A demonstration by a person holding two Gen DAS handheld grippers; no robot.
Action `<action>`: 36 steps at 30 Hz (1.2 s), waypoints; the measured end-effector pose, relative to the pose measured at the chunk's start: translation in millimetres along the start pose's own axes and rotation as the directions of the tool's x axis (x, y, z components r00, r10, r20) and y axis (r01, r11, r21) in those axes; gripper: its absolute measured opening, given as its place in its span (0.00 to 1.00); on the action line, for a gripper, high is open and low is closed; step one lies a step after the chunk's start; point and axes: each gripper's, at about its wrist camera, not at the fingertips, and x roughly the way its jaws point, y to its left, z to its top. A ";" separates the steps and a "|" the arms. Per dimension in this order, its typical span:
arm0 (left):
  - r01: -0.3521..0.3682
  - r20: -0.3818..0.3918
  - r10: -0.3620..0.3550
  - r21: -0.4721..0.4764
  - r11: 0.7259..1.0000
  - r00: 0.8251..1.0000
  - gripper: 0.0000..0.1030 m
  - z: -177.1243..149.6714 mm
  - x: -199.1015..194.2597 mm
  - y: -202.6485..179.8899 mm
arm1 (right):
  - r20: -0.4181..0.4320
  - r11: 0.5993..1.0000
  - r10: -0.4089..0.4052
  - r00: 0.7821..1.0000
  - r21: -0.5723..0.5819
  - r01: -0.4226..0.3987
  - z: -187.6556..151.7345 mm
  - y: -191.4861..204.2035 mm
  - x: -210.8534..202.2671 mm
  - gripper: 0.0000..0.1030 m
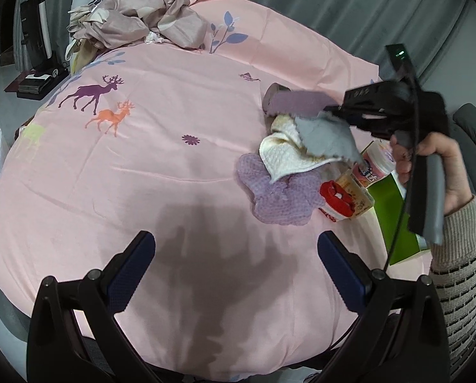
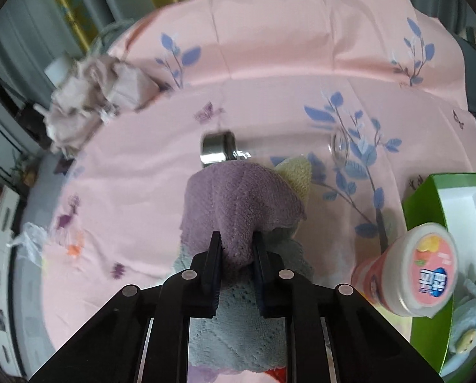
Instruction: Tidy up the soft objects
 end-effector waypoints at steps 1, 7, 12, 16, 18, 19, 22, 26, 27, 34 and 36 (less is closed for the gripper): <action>-0.003 -0.002 0.003 -0.001 1.000 1.000 0.98 0.0 0.2 -0.8 | 0.005 1.000 0.000 1.000 -0.001 0.000 2.5 0.9 -3.3 0.18; 0.003 -0.006 -0.003 0.018 1.000 1.000 0.99 -2.8 -0.8 -5.6 | -0.064 0.995 -0.101 0.993 -0.033 0.099 1.9 0.2 1.4 0.18; 0.010 -0.017 -0.010 0.008 1.000 1.000 0.98 -2.5 2.9 -2.0 | -0.112 0.993 -0.114 0.987 -0.028 0.112 -9.8 -7.2 6.1 0.33; 0.013 -0.014 -0.013 -0.002 1.000 1.000 0.98 -1.3 4.4 -0.8 | -0.052 0.993 -0.114 0.992 -0.048 0.111 -4.7 -1.8 -9.6 0.60; 0.014 -0.017 -0.015 -0.008 1.000 1.000 0.98 -2.0 5.4 -0.7 | -0.054 0.994 -0.097 0.994 -0.059 0.094 -2.0 1.2 -9.7 0.60; 0.015 -0.020 -0.015 -0.009 1.000 1.000 0.98 -2.2 5.7 -0.6 | -0.065 0.994 -0.096 0.993 -0.062 0.092 -1.1 1.8 -6.3 0.60; 0.020 -0.024 -0.020 -0.010 1.000 1.000 0.99 -3.5 6.7 0.2 | -0.097 0.993 -0.109 0.989 -0.055 0.104 -1.1 0.3 9.4 0.60; 0.017 -0.026 -0.017 -0.015 1.000 1.000 0.98 -4.1 6.7 2.2 | -0.126 0.994 -0.098 0.987 -0.064 0.091 -6.7 1.6 26.3 0.60; 0.015 -0.027 -0.015 -0.019 1.000 1.000 0.98 -3.9 6.8 3.3 | -0.123 0.993 -0.102 0.987 -0.067 0.094 -8.2 2.1 27.1 0.57; 0.016 -0.036 -0.017 -0.030 0.999 0.999 0.99 -4.2 9.2 7.1 | -0.054 0.992 -0.094 0.994 -0.091 0.089 -4.3 4.1 18.5 0.08; 0.014 -0.039 -0.015 -0.029 0.999 0.999 0.98 -4.0 10.0 6.3 | -0.034 0.989 -0.109 0.993 -0.102 0.105 -2.3 6.4 15.1 0.06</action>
